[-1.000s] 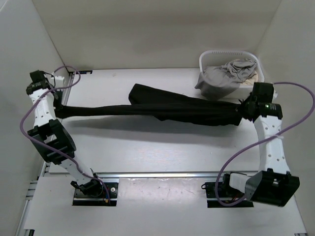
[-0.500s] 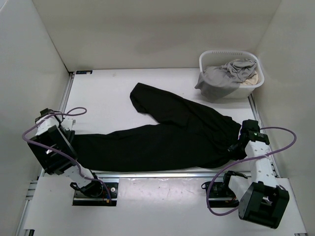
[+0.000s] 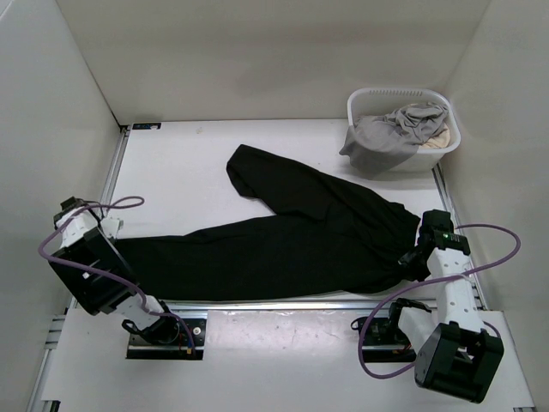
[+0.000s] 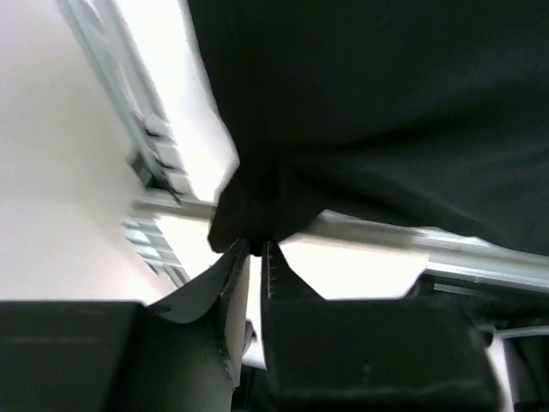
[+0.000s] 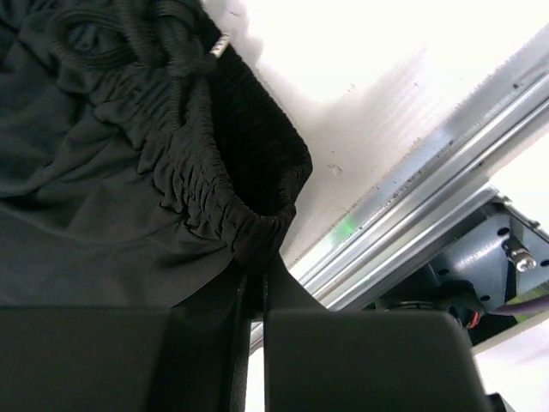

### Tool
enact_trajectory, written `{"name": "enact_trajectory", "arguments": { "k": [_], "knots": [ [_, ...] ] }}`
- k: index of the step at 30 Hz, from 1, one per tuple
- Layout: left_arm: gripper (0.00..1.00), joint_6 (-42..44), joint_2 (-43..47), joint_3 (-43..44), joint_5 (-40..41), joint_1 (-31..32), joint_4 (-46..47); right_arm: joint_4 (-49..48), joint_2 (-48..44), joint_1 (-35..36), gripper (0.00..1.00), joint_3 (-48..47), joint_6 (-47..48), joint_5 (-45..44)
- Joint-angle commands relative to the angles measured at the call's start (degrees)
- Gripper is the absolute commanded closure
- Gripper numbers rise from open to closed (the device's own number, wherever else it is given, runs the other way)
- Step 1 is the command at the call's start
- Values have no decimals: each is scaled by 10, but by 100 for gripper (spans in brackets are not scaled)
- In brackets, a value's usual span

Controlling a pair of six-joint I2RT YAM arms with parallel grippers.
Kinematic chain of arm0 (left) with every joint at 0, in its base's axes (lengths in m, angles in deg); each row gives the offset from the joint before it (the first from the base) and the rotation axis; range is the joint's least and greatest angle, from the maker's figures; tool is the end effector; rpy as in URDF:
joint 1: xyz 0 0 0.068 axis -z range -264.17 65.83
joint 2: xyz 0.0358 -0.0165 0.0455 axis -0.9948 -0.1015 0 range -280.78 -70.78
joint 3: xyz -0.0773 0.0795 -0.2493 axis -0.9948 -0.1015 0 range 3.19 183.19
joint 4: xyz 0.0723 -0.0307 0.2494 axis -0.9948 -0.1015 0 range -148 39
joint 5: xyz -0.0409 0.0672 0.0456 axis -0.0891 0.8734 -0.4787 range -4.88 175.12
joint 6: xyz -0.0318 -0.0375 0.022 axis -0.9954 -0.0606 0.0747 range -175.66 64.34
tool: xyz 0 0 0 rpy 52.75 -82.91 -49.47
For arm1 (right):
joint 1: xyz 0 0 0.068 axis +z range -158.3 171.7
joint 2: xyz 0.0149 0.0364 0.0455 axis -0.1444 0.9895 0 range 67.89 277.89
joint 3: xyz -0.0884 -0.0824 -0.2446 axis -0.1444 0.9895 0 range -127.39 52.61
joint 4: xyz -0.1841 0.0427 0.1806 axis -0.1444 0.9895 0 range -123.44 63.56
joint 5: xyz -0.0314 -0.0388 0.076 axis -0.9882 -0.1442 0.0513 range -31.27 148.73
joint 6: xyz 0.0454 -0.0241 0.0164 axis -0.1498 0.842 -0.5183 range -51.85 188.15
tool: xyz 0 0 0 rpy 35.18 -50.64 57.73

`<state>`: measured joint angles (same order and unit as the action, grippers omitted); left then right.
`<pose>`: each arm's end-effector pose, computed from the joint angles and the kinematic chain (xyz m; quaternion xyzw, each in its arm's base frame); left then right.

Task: Fold and stack the trousers
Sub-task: Flatten the trousers out

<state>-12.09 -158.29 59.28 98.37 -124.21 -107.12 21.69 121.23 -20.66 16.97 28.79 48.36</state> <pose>0.1890 0.1695 0.1923 -0.0281 -0.9927 -0.1002 0.0609 0.1414 -0.0374 0.2038 0.4416 0.8803 -0.0522 0.1654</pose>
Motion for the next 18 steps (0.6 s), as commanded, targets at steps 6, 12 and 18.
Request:
{"name": "enact_trajectory", "arguments": {
  "k": [6,12,18],
  "knots": [
    [76,42,28,-79,79,-37,-22,50,-12,-7,100,-7,-51,-54],
    [50,9,2,162,-102,-10,-67,95,-55,-7,21,-43,-124,-104],
    [30,-38,-52,294,-202,196,-79,3,-101,-7,10,-156,-65,-134]
  ]
}}
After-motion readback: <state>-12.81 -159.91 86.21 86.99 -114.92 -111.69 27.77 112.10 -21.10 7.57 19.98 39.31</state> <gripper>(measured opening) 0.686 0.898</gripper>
